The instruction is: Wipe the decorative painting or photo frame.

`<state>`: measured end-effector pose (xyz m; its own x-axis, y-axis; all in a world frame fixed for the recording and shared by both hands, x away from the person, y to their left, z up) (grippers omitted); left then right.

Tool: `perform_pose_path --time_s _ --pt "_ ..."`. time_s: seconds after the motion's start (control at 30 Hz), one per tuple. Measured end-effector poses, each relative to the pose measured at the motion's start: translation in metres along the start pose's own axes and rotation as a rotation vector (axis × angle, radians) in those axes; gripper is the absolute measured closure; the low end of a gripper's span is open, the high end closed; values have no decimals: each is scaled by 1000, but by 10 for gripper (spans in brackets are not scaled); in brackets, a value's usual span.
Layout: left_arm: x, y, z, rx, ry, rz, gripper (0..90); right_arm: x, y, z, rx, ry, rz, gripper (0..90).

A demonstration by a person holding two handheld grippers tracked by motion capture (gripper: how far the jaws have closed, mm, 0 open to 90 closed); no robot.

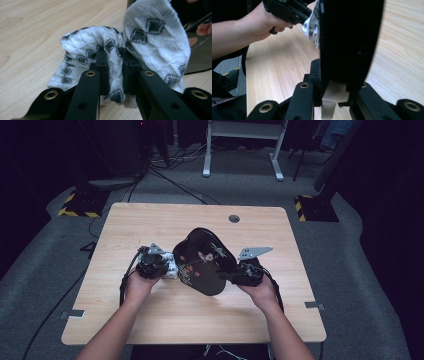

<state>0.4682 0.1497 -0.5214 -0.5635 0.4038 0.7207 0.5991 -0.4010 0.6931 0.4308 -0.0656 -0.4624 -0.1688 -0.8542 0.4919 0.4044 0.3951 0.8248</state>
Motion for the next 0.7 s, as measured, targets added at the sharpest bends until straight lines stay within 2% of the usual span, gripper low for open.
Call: perform_pose_path --time_s 0.1,0.4,0.53,0.6,0.7 --pt "-5 -8 -3 -5 -7 22 784 -1 1 1 2 -1 1 791" --pt "-11 -19 -11 -6 -14 49 785 -1 1 1 7 -5 1 791" --pt "-13 -21 -14 -14 -2 54 786 -1 1 1 6 -6 2 791" --pt "-14 -23 -18 -46 16 66 786 -1 0 1 5 -9 1 791" --pt "-15 -24 -24 -63 21 63 784 0 1 0 3 -15 -1 791"
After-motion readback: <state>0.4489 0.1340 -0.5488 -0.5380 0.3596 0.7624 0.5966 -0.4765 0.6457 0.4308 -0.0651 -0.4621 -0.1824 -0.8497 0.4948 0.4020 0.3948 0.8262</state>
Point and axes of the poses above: each handheld gripper's, and its own axes: x roughly backward along the jaws, y roughly out of its top, z roughly to its left, the point moved 9 cm from there along -x, roughly forward along the jaws, and after that the axes turned 5 degrees about y, right-handed, at the moved point
